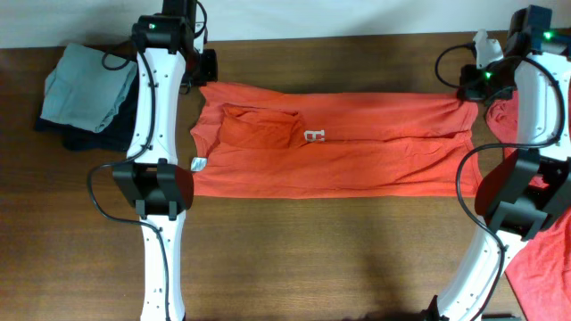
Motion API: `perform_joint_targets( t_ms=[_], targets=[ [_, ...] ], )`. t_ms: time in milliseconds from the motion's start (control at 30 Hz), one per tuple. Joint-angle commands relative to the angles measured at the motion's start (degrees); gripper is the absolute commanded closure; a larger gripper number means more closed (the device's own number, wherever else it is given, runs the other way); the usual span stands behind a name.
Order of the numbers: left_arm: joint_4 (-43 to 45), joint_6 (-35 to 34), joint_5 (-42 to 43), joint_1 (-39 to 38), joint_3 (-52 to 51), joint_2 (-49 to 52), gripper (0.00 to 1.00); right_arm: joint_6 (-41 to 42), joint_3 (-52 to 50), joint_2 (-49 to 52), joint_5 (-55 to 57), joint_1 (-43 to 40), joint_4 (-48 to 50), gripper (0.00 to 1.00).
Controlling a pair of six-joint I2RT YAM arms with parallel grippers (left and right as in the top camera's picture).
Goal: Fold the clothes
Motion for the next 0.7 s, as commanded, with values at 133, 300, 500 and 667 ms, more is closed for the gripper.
perform_joint_targets(
  t_ms=[133,300,500,667],
  targets=[
    [-3.5,0.1,0.0,0.7,1.0,-2.8,0.99,-0.6,0.2,-4.4,-1.0,-0.5,-3.8,0.96],
    [-6.1,0.0,0.0,0.7,1.0,-2.8,0.99,-0.6,0.2,-4.6,-1.0,-0.5,-7.4,0.96],
    [-8.8,-0.2,0.1,0.7,1.0,-2.8,0.99,-0.3,0.2,-4.6,-1.0,-0.7,-13.6,0.96],
    [-11.1,-0.1,0.0,0.8,1.0,-2.8,0.99,-0.2,0.2,-4.6,-1.0,-0.8,-15.5,0.96]
  ],
)
